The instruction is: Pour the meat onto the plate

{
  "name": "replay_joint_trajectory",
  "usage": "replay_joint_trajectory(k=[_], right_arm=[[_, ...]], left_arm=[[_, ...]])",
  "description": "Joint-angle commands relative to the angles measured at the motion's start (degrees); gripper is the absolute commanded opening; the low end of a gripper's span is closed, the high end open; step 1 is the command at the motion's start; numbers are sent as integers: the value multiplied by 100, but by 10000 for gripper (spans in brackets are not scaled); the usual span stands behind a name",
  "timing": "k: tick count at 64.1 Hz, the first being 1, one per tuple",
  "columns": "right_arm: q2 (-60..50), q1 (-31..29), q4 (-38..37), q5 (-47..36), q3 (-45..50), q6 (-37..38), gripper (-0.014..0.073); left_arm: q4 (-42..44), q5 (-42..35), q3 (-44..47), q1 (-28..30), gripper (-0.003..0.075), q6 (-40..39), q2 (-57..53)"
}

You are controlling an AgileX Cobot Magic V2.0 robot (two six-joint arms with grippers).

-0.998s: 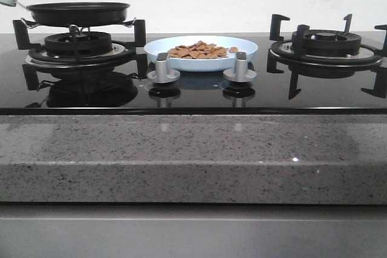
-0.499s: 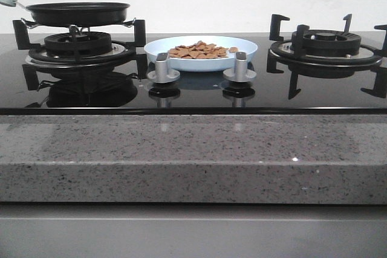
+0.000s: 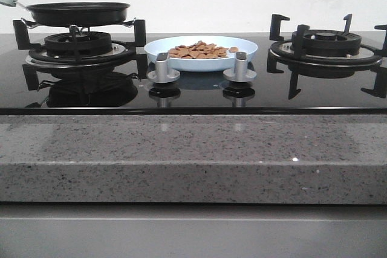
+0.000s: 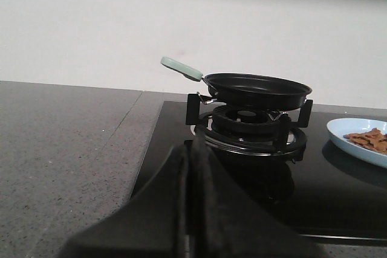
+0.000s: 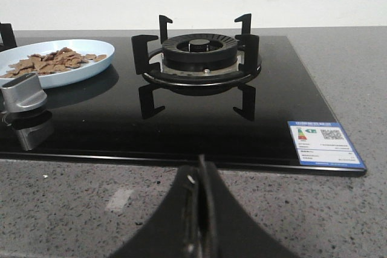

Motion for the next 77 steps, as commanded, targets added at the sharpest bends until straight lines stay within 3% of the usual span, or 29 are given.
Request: replay_joint_trajectory(k=[1,29,77], right_arm=[[-100,-51,-75,-498,-27,-30,-120],[-100,-51,-291,-1053,-27,-30,-120],[-100,-220,-291,-1054,-27,-30,-120]], left_arm=[[-13,-460,39,2,-20,-1,-88],[-13,-460,39,2,-20,-1,-88],[-13,-460,39,2,-20,-1,-88]])
